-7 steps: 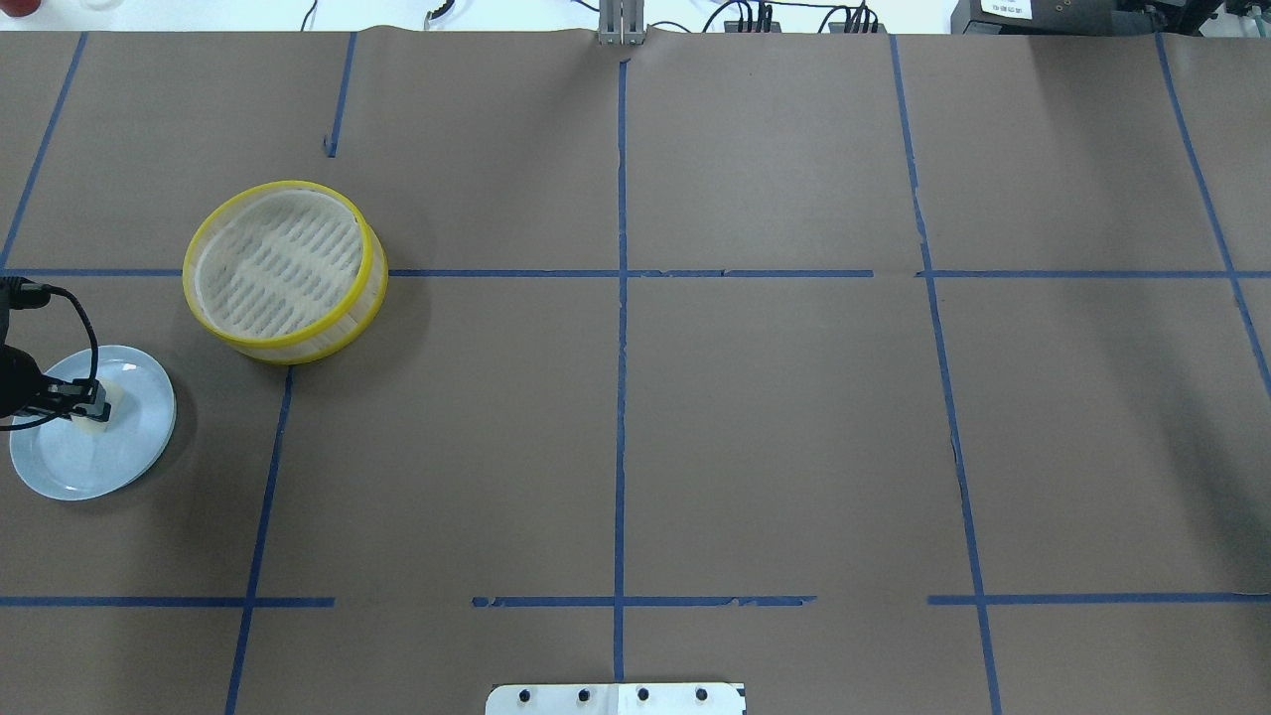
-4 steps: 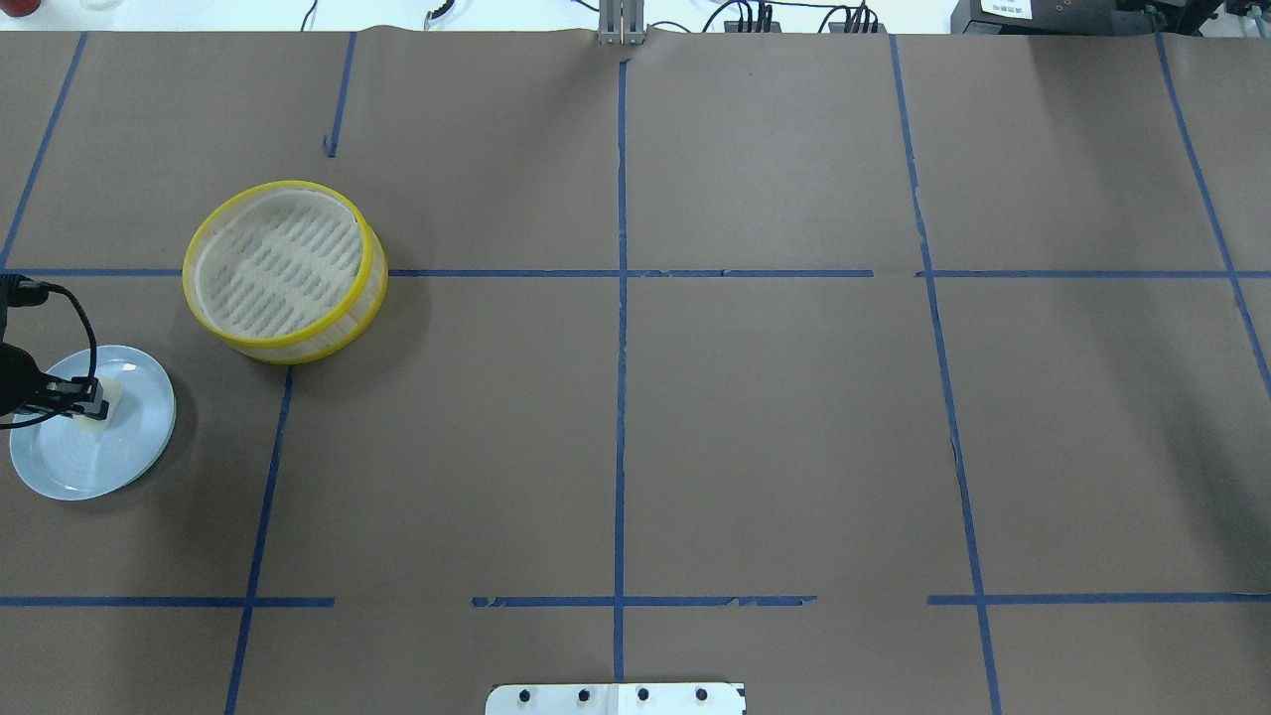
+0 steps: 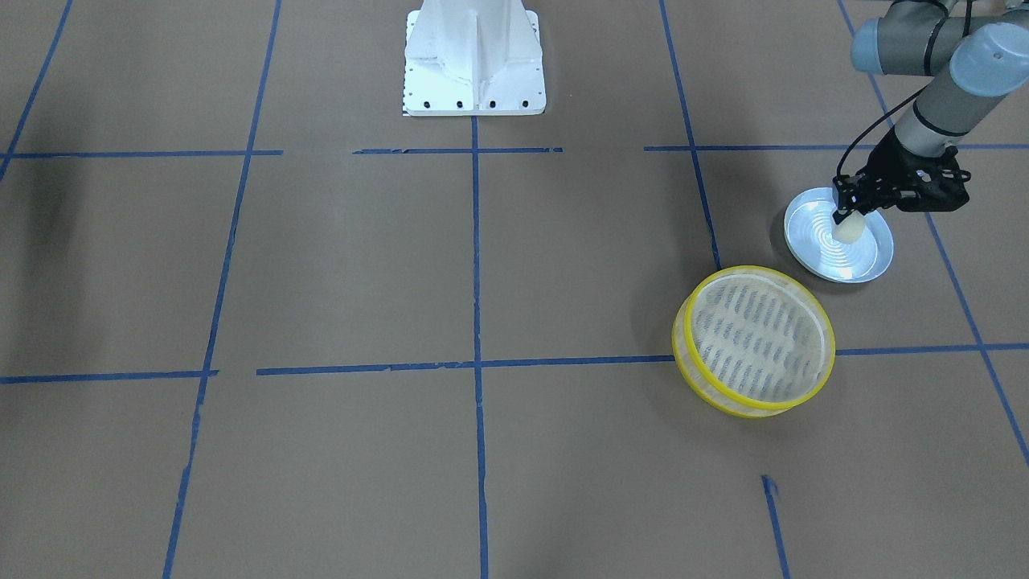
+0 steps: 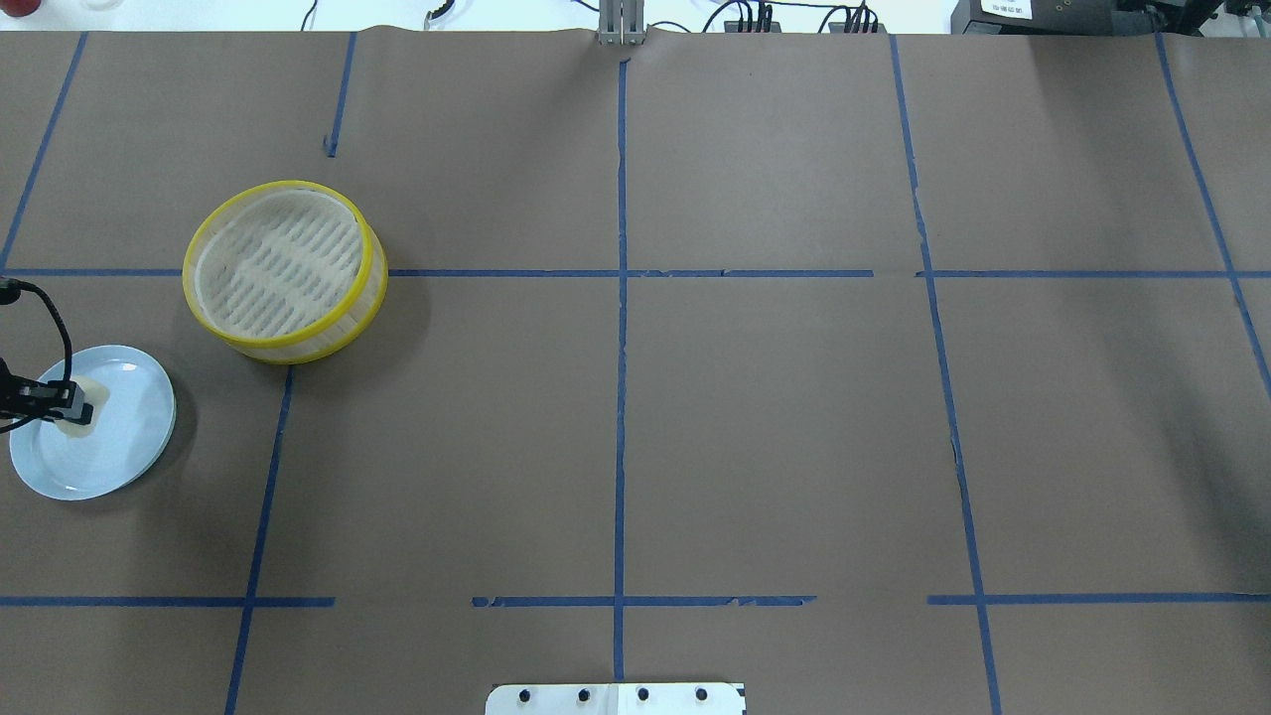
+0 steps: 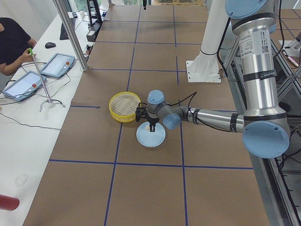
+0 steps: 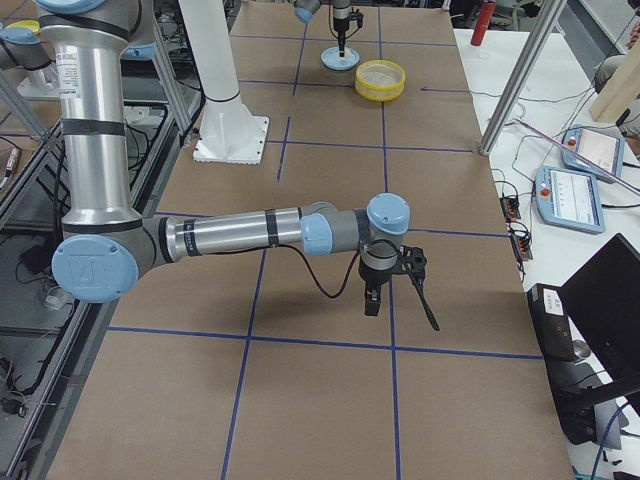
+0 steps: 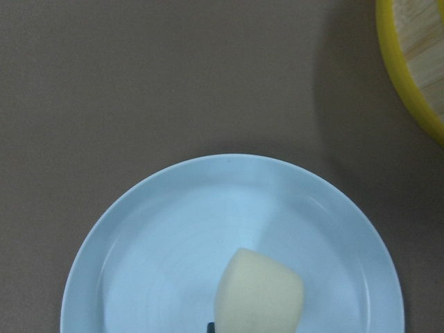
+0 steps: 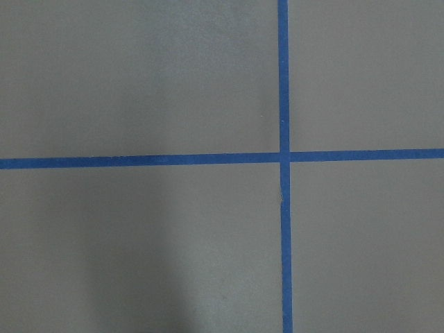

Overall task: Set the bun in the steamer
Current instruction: 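Lift the bun with the left gripper and carry it over the steamer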

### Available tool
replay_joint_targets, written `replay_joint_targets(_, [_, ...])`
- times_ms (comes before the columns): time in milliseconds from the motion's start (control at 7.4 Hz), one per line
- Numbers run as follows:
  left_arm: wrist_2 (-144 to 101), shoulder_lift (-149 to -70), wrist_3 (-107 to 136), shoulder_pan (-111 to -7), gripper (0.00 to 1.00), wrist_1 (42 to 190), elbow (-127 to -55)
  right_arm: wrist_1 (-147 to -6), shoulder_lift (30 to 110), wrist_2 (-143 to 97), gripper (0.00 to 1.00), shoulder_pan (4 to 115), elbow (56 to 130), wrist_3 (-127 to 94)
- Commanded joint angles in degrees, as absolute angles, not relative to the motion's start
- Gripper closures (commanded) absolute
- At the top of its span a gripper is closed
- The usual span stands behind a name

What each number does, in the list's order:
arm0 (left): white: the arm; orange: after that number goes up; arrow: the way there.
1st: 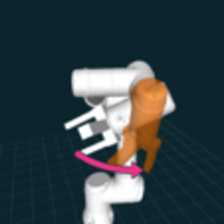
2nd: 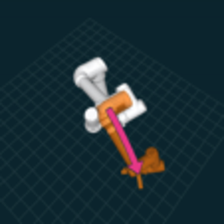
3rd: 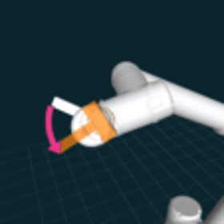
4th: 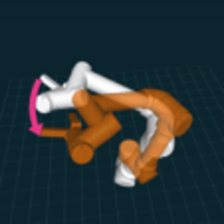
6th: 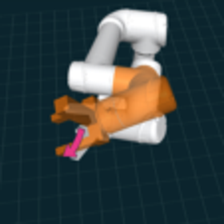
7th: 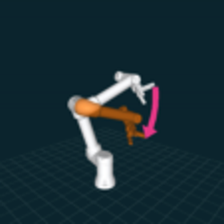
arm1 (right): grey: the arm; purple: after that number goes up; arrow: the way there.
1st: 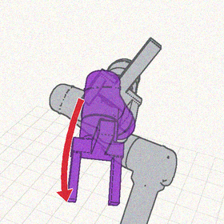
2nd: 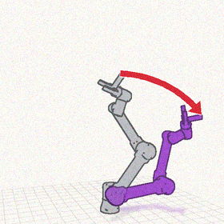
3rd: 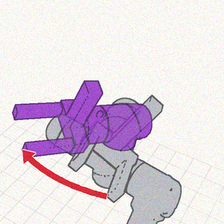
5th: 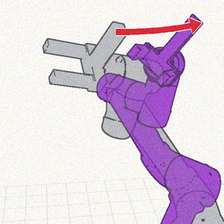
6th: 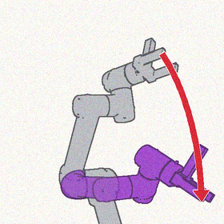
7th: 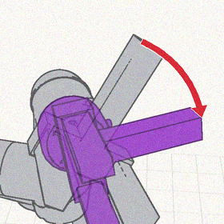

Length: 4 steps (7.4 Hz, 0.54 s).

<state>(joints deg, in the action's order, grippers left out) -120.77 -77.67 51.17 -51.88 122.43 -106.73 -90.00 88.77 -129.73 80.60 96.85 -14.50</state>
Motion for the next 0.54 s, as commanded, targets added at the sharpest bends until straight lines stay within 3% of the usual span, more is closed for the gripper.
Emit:
replay_joint_targets(0, [-120.8,-78.4,43.1,-58.9,0.69,107.7,-114.6,-90.0,88.8,-129.7,0.0,80.6,96.9,-14.5])
replay_joint_targets(405, [-120.2,-98.7,35.5,-63.3,0.69,80.7,-114.7,-90.0,88.8,-129.7,0.0,80.6,96.9,-14.5])
